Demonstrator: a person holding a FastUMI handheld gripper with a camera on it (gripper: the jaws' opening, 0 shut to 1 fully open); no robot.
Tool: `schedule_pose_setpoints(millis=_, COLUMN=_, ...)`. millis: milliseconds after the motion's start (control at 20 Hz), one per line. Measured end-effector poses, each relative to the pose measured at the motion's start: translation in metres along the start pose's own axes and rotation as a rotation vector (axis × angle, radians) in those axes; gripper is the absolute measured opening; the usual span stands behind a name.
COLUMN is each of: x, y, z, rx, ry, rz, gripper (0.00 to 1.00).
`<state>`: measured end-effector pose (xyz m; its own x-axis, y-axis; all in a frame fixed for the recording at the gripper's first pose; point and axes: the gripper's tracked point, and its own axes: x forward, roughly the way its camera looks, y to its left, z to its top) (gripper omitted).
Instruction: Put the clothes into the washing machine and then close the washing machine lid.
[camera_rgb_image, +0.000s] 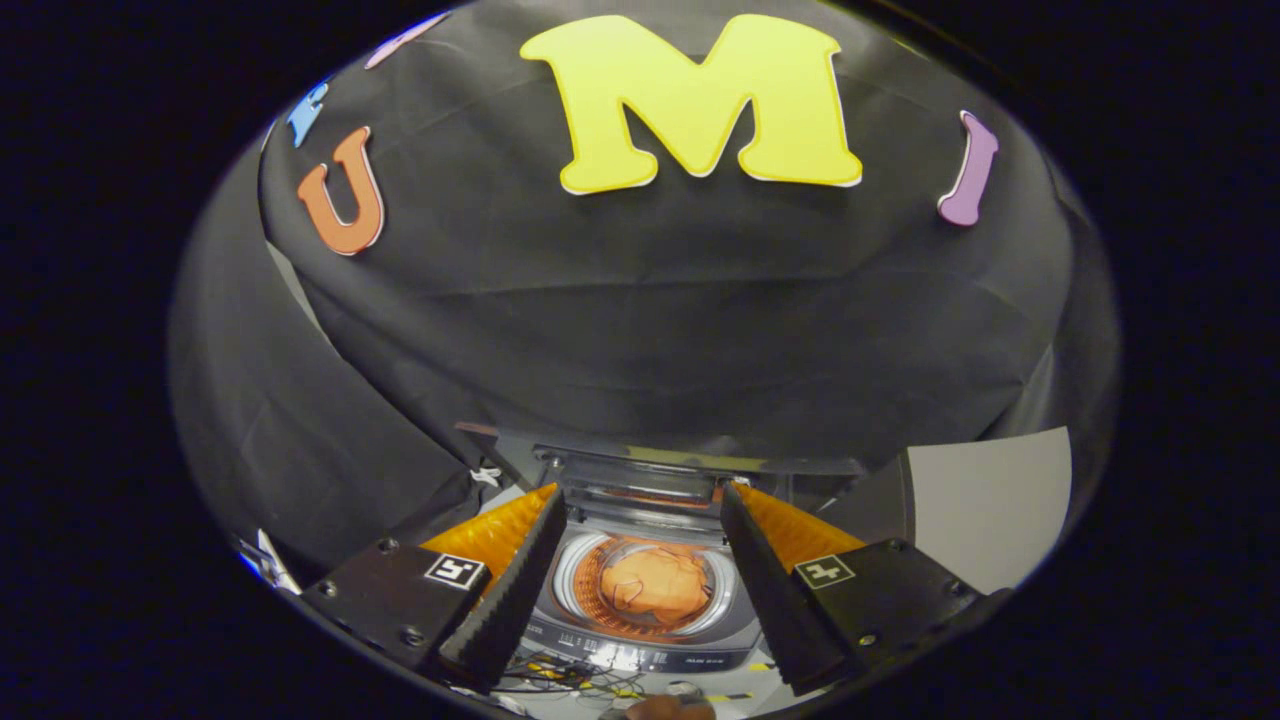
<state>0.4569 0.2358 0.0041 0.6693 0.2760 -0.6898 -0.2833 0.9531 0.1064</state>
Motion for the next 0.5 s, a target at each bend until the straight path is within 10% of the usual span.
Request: schedule_pose_setpoints(millis=500, x=0.035, y=-0.005, z=0.018, rx=0.066, ry=-0.014, rz=0.024, gripper=0.98)
